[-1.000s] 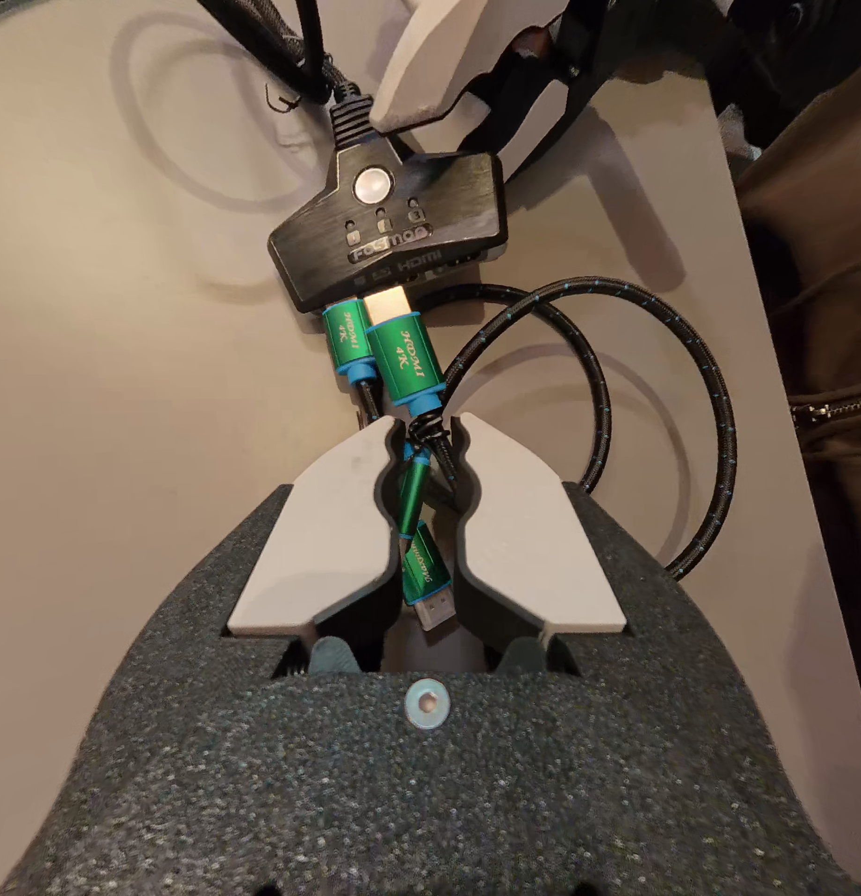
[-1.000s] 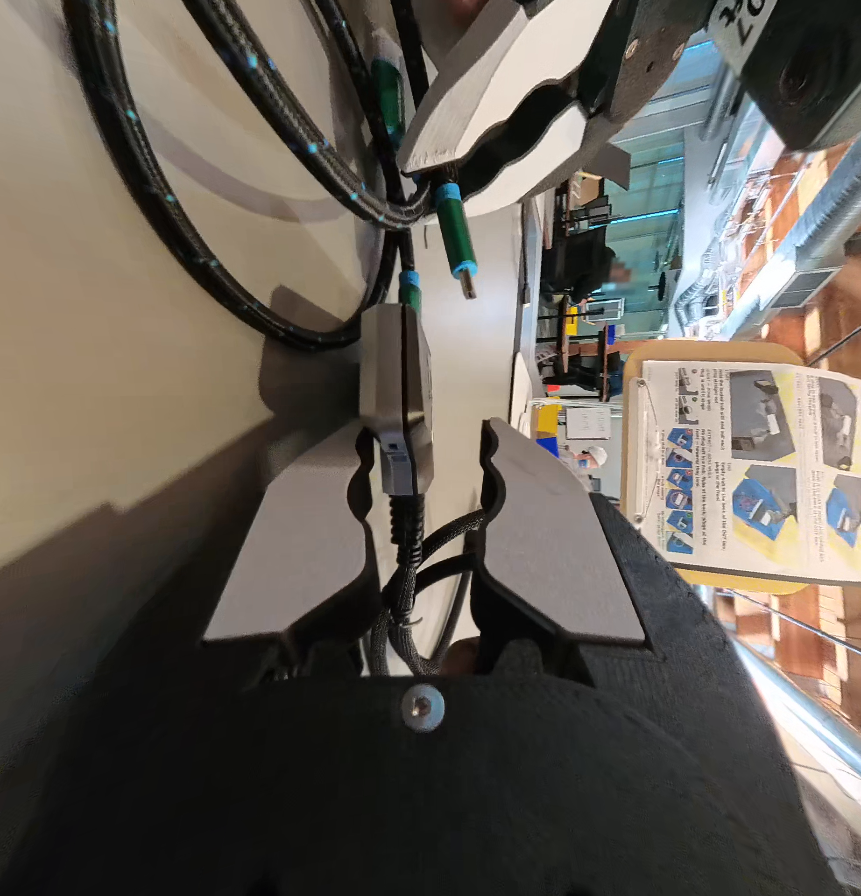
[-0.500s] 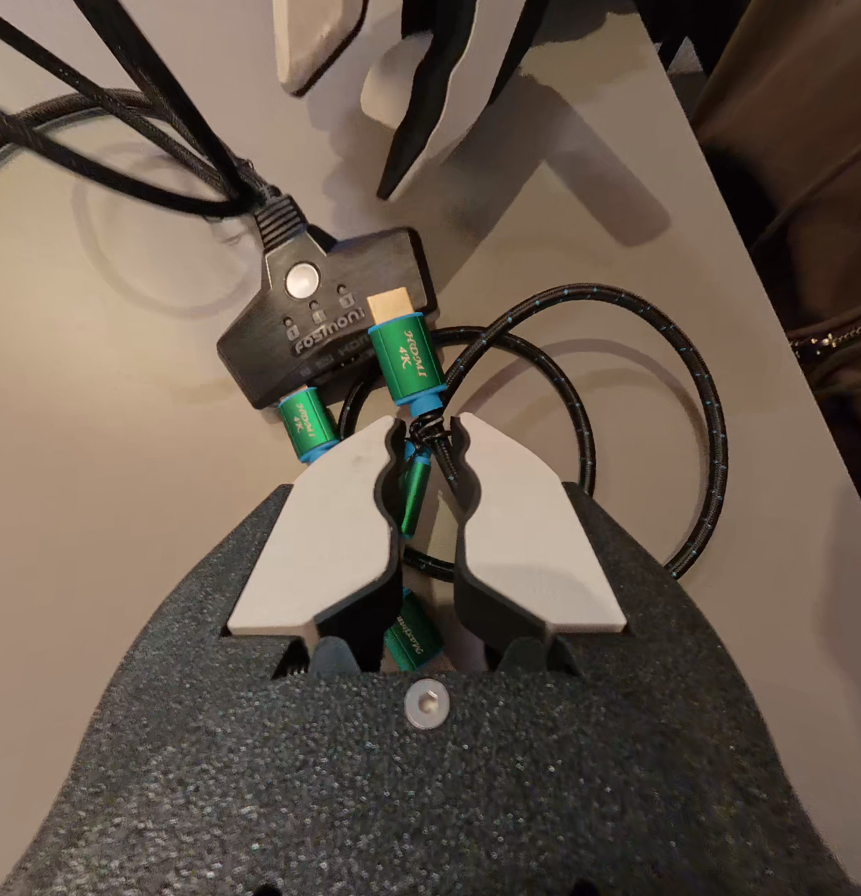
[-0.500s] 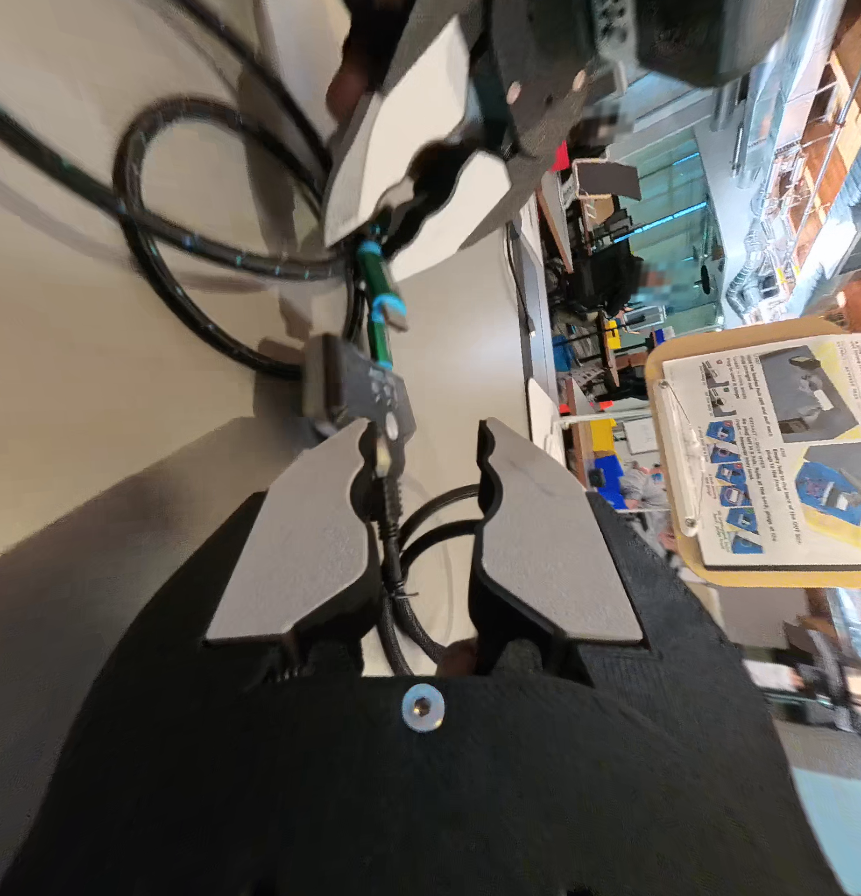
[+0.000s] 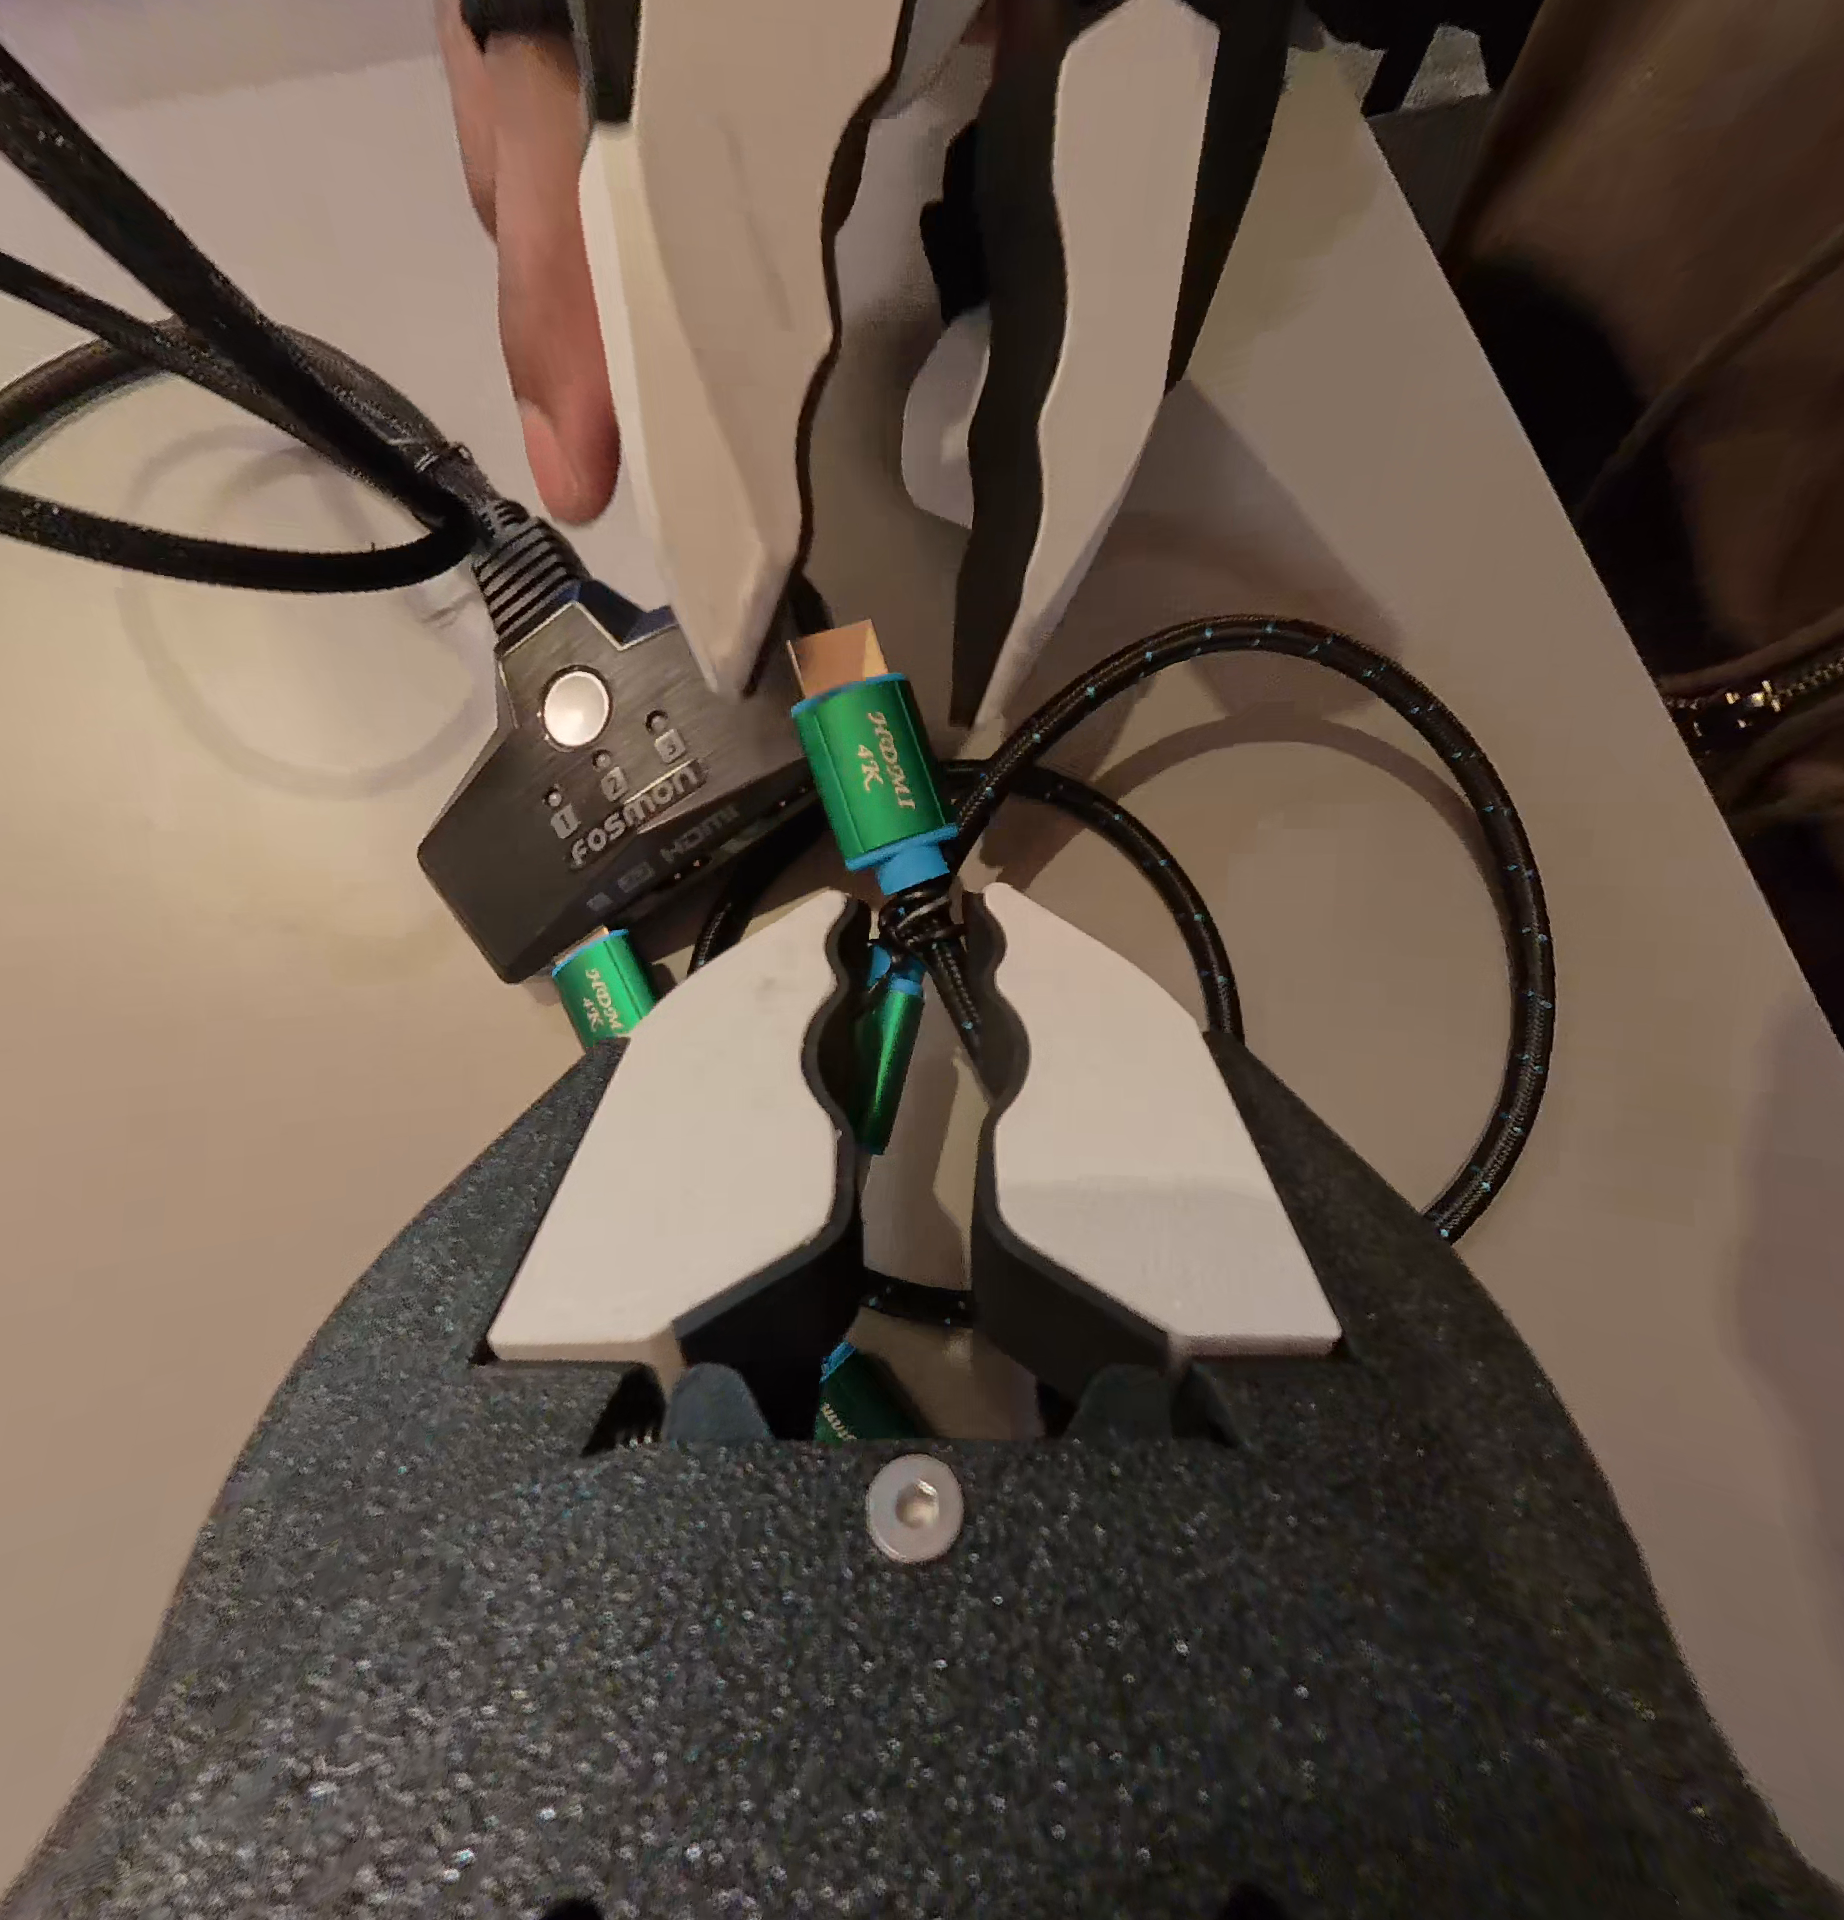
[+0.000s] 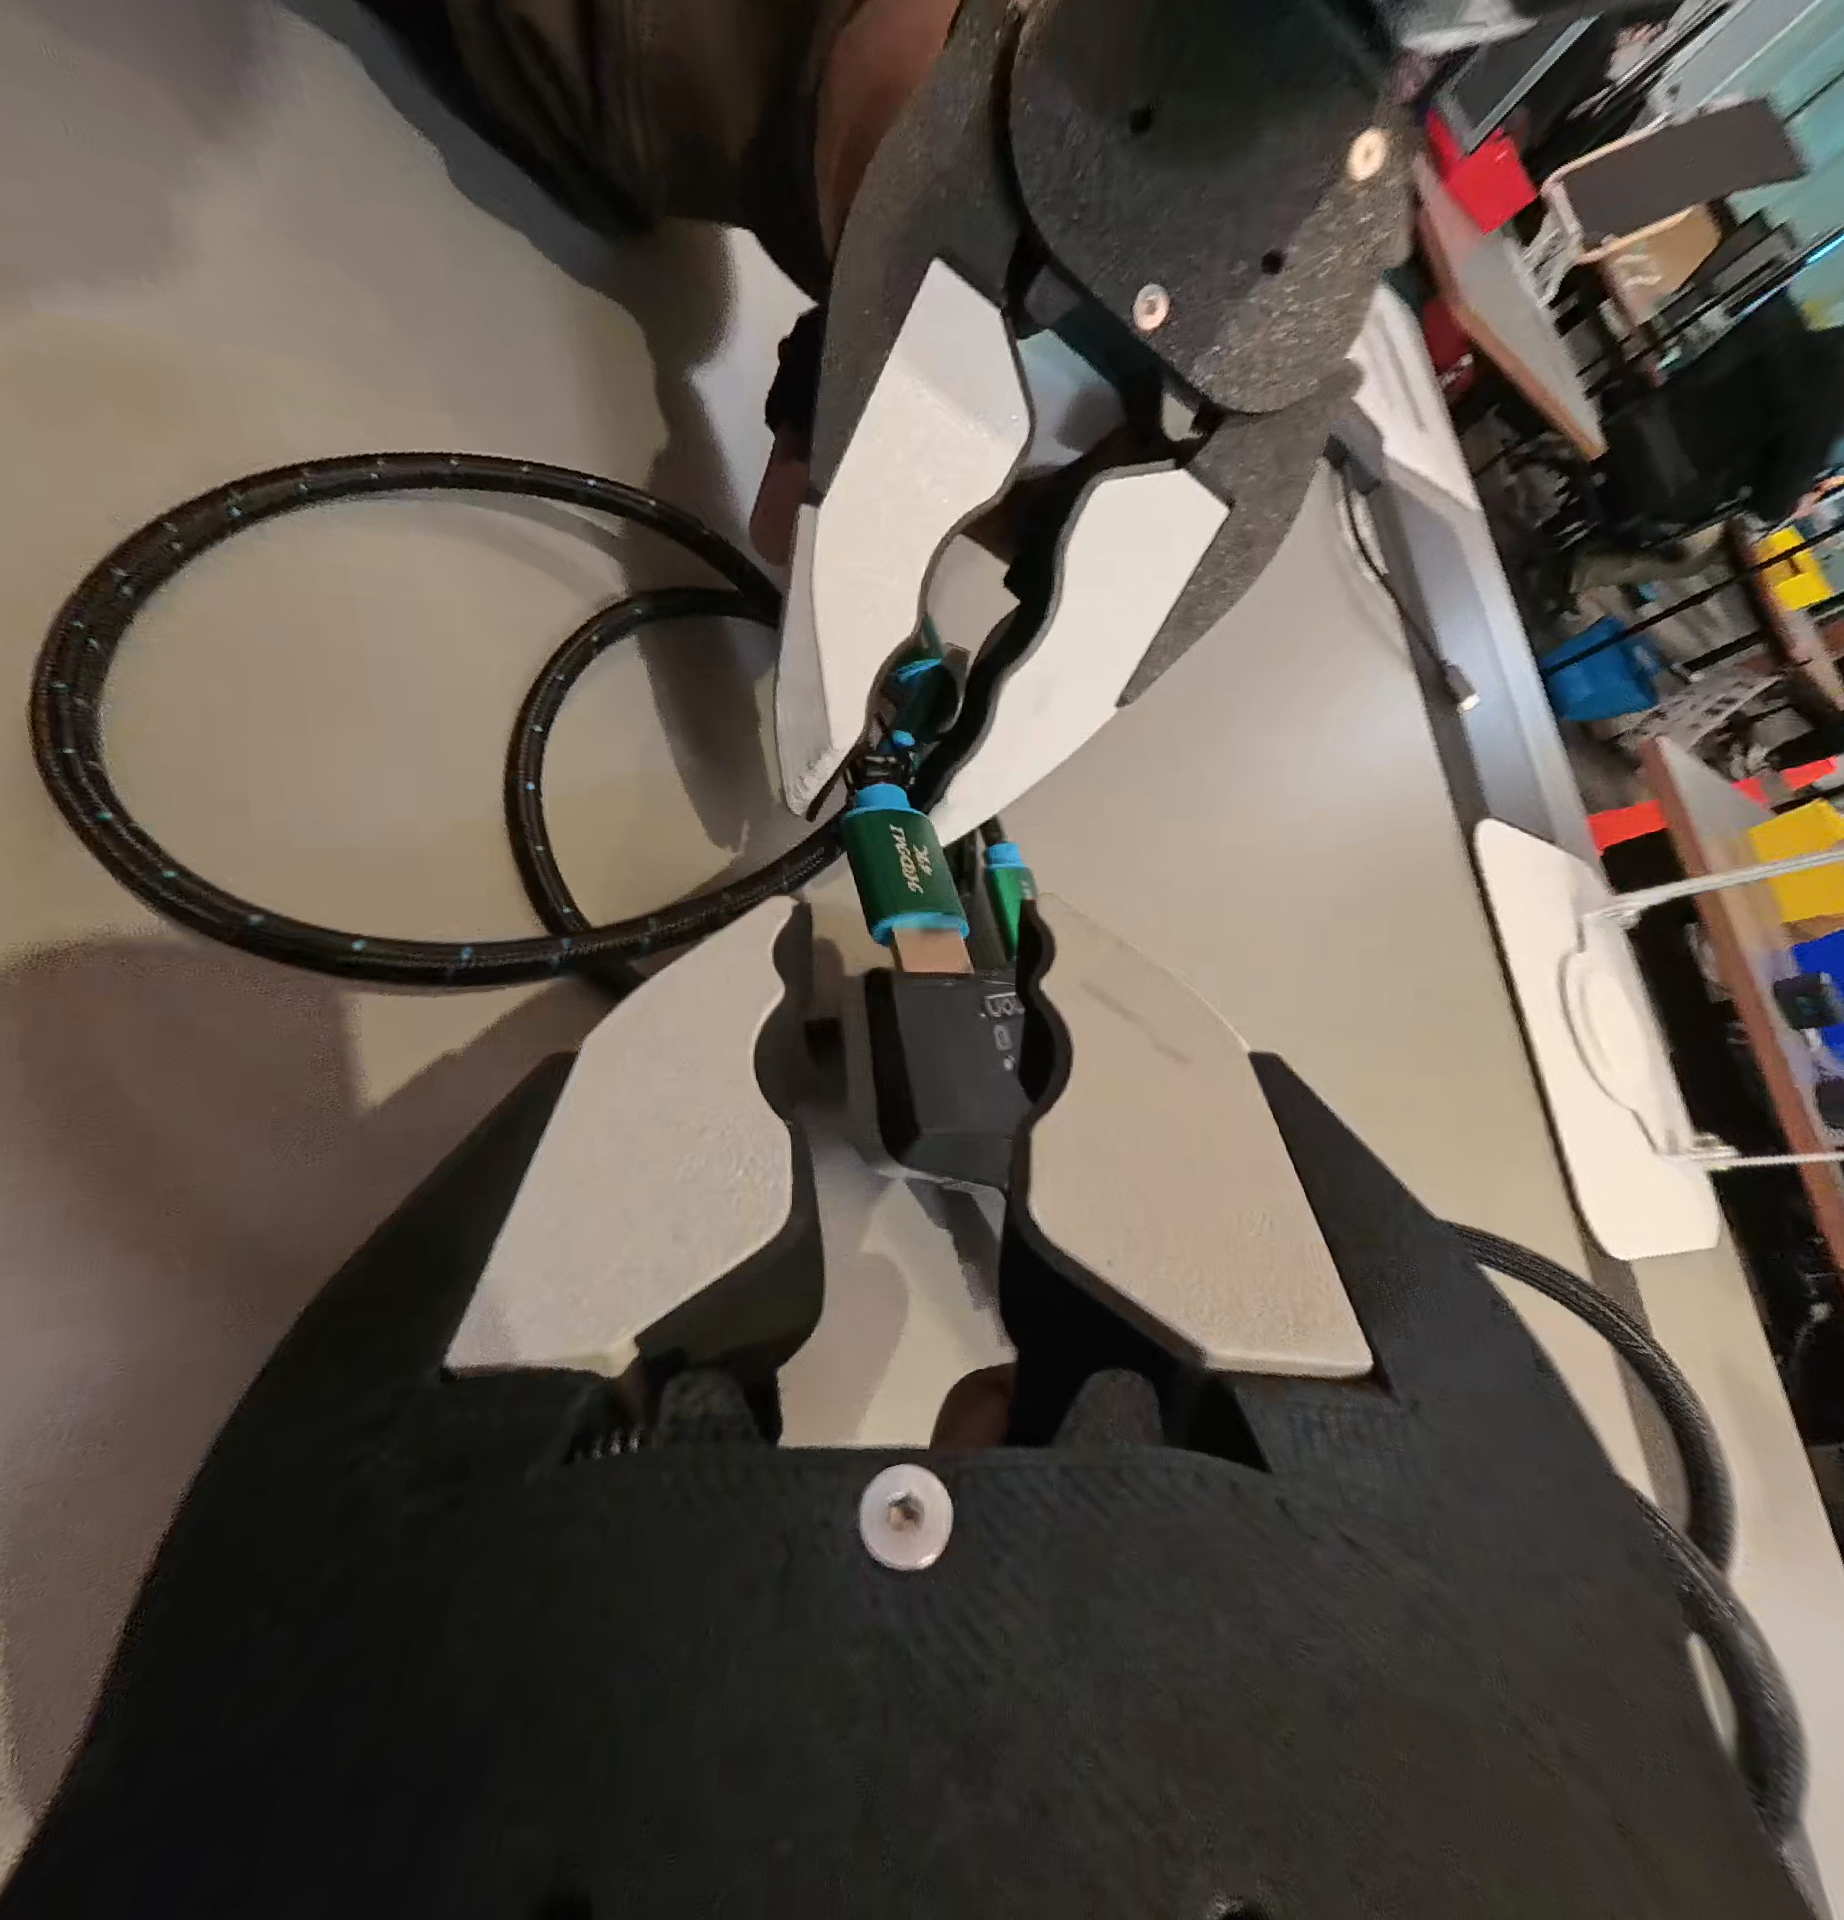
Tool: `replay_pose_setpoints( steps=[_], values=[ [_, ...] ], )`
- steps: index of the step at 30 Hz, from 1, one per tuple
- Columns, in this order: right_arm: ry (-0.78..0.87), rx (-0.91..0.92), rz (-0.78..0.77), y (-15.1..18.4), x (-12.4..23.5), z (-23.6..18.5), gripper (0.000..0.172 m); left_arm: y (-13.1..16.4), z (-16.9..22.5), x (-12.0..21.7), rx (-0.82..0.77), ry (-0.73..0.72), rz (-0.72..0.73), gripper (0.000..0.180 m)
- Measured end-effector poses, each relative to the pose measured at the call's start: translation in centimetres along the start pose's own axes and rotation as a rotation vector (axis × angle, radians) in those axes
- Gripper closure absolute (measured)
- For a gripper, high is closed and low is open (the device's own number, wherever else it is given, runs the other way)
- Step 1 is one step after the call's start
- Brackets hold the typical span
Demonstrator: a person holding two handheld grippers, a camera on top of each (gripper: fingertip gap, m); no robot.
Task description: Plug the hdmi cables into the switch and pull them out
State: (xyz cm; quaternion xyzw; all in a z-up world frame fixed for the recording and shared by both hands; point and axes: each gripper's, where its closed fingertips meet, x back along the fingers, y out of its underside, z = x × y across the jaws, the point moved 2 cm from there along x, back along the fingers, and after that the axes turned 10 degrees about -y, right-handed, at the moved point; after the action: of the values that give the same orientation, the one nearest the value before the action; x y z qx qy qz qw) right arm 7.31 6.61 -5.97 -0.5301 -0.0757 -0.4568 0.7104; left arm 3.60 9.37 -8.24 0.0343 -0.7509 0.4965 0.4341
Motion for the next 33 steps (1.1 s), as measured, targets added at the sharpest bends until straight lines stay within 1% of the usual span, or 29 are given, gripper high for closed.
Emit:
replay_pose_setpoints(
  steps=[4,5,6,9,15,21,28,33],
  values=[
    [-0.015,-0.001,-0.055,0.2,-1.0,-0.3,0.137,-0.4,0.6,-0.1,-0.042,0.013,0.007,0.162],
    [-0.027,0.011,-0.064,0.2,-1.2,-0.5,0.148,-0.4,0.7,-0.2,-0.048,0.015,0.009,0.162],
    [-0.033,0.022,-0.073,0.2,-1.3,-0.7,0.151,-0.4,0.8,-0.2,-0.051,0.019,0.004,0.162],
    [-0.041,0.035,-0.095,0.4,-1.2,-0.7,0.151,-0.3,0.8,-0.4,-0.042,0.019,0.007,0.162],
    [-0.012,0.044,-0.09,0.3,-0.8,-0.2,0.152,-0.5,0.3,-0.1,0.045,0.037,0.05,0.163],
    [-0.016,0.045,-0.09,0.5,-0.6,-0.2,0.152,-0.5,0.3,0.0,0.049,0.037,0.053,0.163],
    [0.001,0.04,-0.092,0.9,0.0,0.2,0.152,-0.4,-0.3,0.9,0.076,0.04,0.08,0.164],
    [-0.008,0.048,-0.093,1.0,-0.3,0.0,0.152,0.1,-0.1,0.6,0.083,0.054,0.053,0.163]
  ],
)
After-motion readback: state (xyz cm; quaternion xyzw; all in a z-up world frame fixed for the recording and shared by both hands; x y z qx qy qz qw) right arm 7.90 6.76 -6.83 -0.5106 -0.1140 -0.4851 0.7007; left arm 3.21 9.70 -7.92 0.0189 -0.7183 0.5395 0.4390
